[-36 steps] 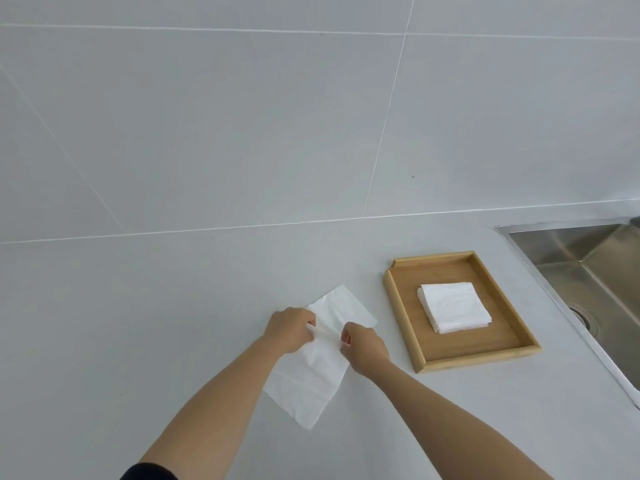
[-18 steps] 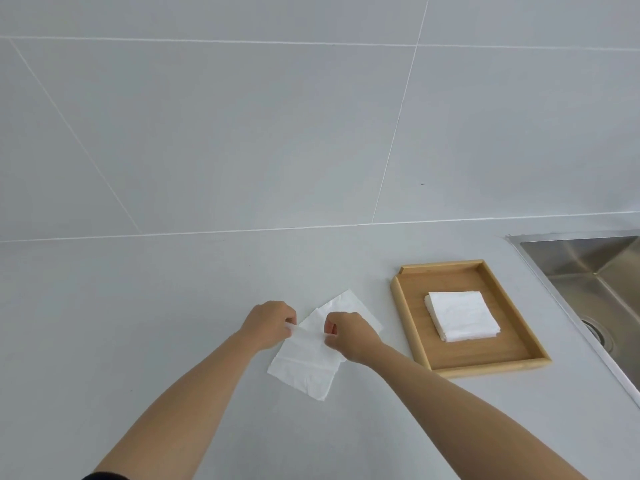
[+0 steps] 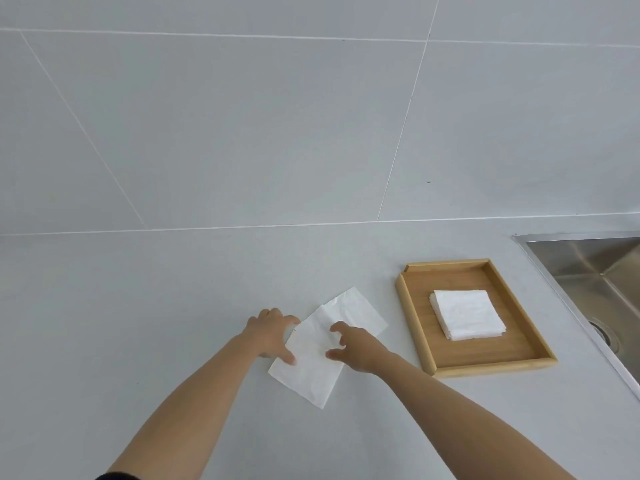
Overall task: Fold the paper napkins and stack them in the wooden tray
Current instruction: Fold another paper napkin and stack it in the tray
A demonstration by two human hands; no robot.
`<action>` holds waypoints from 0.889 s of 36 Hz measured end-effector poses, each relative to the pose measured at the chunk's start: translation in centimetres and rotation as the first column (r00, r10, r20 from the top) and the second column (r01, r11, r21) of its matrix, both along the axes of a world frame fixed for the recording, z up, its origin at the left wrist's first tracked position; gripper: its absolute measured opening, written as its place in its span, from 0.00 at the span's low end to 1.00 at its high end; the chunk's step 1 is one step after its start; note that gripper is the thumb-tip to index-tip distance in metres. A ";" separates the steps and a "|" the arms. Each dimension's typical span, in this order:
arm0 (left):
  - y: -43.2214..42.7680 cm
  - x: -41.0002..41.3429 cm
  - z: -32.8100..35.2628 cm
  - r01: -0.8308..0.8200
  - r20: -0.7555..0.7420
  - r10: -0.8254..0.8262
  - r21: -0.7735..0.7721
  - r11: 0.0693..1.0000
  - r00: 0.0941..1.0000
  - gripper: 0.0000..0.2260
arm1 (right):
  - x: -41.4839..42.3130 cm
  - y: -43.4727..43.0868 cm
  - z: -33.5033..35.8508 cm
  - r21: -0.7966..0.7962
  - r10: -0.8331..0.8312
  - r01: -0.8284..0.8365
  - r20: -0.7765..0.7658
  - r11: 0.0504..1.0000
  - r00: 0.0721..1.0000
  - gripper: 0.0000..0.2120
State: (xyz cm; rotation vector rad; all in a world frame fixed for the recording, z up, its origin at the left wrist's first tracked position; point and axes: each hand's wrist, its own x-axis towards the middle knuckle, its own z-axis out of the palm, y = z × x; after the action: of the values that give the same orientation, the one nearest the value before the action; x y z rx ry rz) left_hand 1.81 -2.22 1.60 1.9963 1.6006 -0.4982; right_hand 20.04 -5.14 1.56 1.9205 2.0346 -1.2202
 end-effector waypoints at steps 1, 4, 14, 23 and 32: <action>0.0 0.2 -0.3 -0.005 0.020 0.005 0.020 1.000 1.000 0.34 | 0.0 -0.1 -0.2 0.014 -0.008 0.008 0.012 1.000 1.000 0.26; -0.3 0.9 -1.1 0.008 0.037 -0.011 0.067 0.998 0.999 0.29 | -0.1 -0.5 -1.0 0.028 -0.033 0.032 0.047 0.999 0.998 0.26; -0.6 1.9 -3.0 0.018 -0.009 -0.017 0.136 0.991 1.000 0.18 | -0.8 -1.7 -3.1 0.062 -0.087 0.080 0.120 0.995 0.989 0.17; 0.1 1.5 -2.0 -0.119 0.076 0.111 0.114 0.986 0.991 0.10 | -0.6 -1.4 -2.9 0.032 -0.193 0.194 -0.032 0.980 0.981 0.12; 1.7 1.4 1.3 -0.364 0.480 0.354 -0.078 0.928 0.803 0.12 | 2.1 0.4 -0.5 -0.028 -0.386 0.401 -0.340 0.916 0.858 0.16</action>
State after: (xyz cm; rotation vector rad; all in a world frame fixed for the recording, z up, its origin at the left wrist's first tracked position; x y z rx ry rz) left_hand 3.24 -0.49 2.87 1.5932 1.5918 0.1637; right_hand 22.18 -4.76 1.09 2.3765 1.8678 -1.7177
